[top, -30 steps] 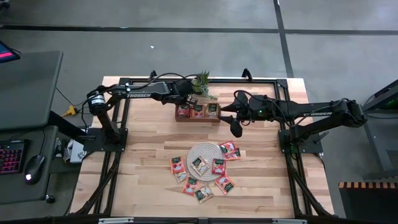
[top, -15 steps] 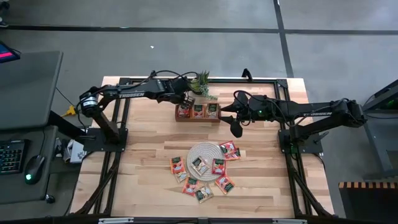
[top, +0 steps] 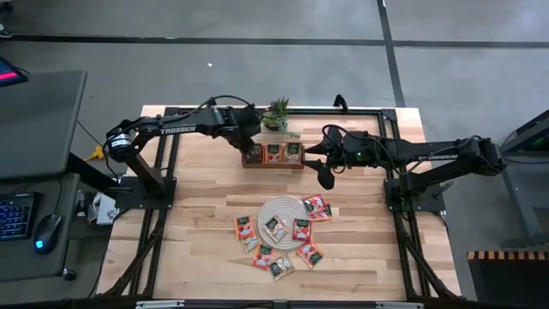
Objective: Pick & Place Tea
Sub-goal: Put the red tea bag into the left section of the wooden organizer
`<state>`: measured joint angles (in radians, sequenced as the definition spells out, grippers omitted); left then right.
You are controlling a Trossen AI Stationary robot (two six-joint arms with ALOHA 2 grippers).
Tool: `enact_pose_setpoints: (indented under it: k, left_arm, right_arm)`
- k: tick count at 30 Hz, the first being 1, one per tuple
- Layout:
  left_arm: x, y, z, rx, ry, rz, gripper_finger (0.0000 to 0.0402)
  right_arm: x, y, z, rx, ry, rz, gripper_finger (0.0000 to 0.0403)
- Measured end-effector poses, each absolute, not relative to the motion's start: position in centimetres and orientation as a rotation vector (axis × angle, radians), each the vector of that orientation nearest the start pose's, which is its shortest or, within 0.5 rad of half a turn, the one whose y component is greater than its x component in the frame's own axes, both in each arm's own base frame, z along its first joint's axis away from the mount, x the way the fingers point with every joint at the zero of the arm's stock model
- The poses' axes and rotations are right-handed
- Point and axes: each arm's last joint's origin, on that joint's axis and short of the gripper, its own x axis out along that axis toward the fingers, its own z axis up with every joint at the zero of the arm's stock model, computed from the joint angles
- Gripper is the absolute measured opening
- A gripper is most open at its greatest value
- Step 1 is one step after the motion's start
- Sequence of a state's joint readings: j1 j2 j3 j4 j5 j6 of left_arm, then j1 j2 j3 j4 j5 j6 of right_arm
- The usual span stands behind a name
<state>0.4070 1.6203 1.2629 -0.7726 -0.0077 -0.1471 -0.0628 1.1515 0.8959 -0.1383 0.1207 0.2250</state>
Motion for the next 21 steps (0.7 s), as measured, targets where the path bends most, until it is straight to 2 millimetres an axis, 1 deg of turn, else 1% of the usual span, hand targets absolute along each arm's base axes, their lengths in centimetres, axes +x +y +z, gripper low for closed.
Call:
enact_pose_setpoints:
  k: [7,10,16,19,21]
  left_arm:
    - [28.5,13.7,24.6,-0.298,1.198,0.387,0.0000]
    - [29.0,13.9,24.1,-0.295,1.200,0.369,0.0000]
    - [29.1,13.6,24.1,-0.290,1.193,0.302,0.0000]
    - [29.7,13.9,23.3,-0.298,1.199,0.305,0.0000]
    - [29.5,13.8,22.9,-0.307,1.228,0.304,0.0000]
  right_arm:
    - [25.3,-1.9,30.4,0.220,0.371,-0.227,0.0193]
    - [25.3,-1.9,30.4,0.220,0.371,-0.227,0.0193]
    - [25.3,-1.9,30.4,0.221,0.370,-0.230,0.0193]
    - [25.3,-1.9,30.4,0.223,0.370,-0.230,0.0193]
    - [25.3,-1.9,30.4,0.224,0.370,-0.231,0.0193]
